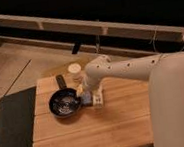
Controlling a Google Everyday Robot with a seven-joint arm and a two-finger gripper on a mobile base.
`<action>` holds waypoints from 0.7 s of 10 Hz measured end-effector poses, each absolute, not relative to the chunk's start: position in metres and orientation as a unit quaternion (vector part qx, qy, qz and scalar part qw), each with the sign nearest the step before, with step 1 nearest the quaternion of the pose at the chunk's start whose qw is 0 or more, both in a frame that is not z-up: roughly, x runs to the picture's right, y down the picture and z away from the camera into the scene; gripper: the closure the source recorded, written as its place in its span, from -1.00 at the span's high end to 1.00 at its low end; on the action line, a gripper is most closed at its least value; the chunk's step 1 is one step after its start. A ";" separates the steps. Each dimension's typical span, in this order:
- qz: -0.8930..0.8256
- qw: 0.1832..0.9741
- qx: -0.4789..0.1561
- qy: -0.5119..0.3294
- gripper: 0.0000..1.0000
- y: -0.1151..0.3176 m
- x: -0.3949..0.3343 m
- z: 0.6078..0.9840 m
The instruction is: Wipe the white sponge on the table
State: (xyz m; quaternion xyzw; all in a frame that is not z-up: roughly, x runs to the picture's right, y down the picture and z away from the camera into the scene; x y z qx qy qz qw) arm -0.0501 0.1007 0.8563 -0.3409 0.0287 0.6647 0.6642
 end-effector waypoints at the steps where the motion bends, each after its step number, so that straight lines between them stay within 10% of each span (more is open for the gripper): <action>1: 0.665 0.659 -0.352 0.018 0.30 0.103 -0.050 0.862; 7: 0.657 0.661 -0.362 0.017 0.30 0.108 -0.020 0.878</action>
